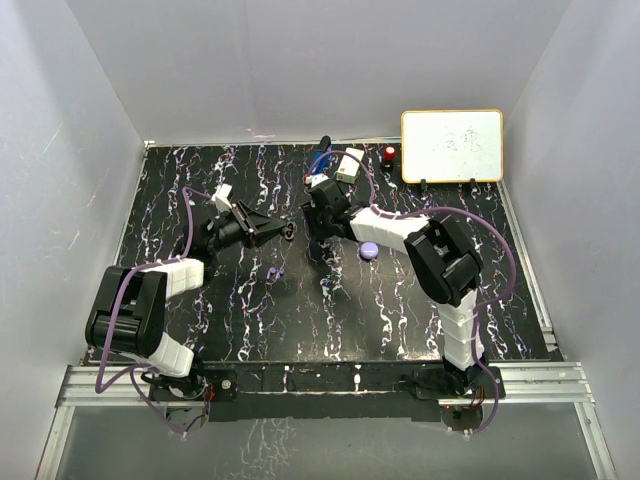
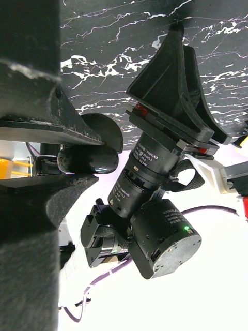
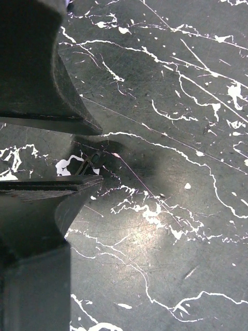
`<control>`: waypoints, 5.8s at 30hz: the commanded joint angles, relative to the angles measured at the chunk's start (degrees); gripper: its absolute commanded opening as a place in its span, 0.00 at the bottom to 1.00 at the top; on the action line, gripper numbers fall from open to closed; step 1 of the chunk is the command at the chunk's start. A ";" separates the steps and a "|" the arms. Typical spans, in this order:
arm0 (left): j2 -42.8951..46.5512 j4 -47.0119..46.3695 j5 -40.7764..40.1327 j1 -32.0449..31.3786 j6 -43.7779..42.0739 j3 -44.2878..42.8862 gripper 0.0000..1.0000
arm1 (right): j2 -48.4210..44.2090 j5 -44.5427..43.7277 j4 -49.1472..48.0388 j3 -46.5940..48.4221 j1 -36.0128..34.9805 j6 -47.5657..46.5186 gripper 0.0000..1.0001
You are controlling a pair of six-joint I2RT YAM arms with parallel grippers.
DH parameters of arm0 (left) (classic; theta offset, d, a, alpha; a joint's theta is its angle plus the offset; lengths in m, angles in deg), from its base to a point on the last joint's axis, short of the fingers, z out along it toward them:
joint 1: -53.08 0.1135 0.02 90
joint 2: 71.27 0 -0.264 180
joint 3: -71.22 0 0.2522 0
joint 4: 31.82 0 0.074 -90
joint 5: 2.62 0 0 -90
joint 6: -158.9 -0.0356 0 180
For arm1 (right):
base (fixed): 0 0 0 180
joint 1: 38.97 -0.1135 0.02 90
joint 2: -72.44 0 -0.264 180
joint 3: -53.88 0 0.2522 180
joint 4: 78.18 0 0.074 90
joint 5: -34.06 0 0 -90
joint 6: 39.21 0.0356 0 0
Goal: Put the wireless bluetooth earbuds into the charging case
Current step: Pick up the earbud from the center of the board, then place the earbud in the charging case.
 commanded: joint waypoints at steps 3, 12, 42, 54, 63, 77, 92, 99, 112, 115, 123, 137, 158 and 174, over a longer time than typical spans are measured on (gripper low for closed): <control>2.52 -1.38 0.41 0.58 0.38 0.37 0.00 | 0.57 -0.15 0.44 3.08 -0.12 -0.42 0.34; 2.51 -1.50 0.34 0.58 0.59 0.37 0.00 | 1.58 0.28 0.75 3.25 -0.09 -0.55 0.34; 1.71 -1.45 0.49 0.58 0.60 -0.50 0.00 | 3.89 -0.14 2.72 4.67 -0.16 -0.30 0.20; 0.39 -1.05 1.87 0.58 -0.03 -0.91 0.00 | -0.89 -0.25 -3.47 1.96 0.27 1.44 0.09; -1.04 -0.99 3.13 -0.20 -0.56 -2.10 0.00 | -14.86 14.29 -27.17 -14.49 6.94 11.59 0.07; -6.81 -6.40 3.32 -5.27 2.11 -6.17 0.00 | -28.49 21.78 -53.71 -31.81 10.30 20.13 0.07; -8.97 -9.92 3.80 -6.61 4.39 -8.62 0.00 | -25.49 26.76 -76.09 -38.68 10.73 27.25 0.04; -10.44 -14.72 4.30 -6.65 7.89 -9.39 0.00 | -22.89 26.63 -85.70 -41.29 10.73 28.16 0.01; -11.43 -18.39 4.01 -7.26 8.43 -10.14 0.00 | -18.91 27.29 -94.47 -41.78 10.78 33.86 0.00; -11.87 -19.27 3.62 -7.57 8.77 -10.31 0.00 | -18.67 27.52 -95.26 -41.92 10.73 34.51 0.00; -12.60 -18.91 1.58 -7.95 9.86 -11.48 0.00 | -18.20 27.94 -96.33 -42.23 10.78 34.85 0.00; -11.92 -15.27 -2.49 -8.64 10.21 -11.87 0.00 | -17.50 27.68 -96.23 -42.35 10.47 34.83 0.00; -10.58 -13.65 -4.45 -9.80 10.10 -12.33 0.00 | -15.81 26.58 -93.28 -41.48 9.90 33.95 0.00; -10.15 -14.72 -4.42 -10.44 10.36 -12.51 0.00 | -15.89 25.59 -93.01 -41.44 9.79 33.94 0.00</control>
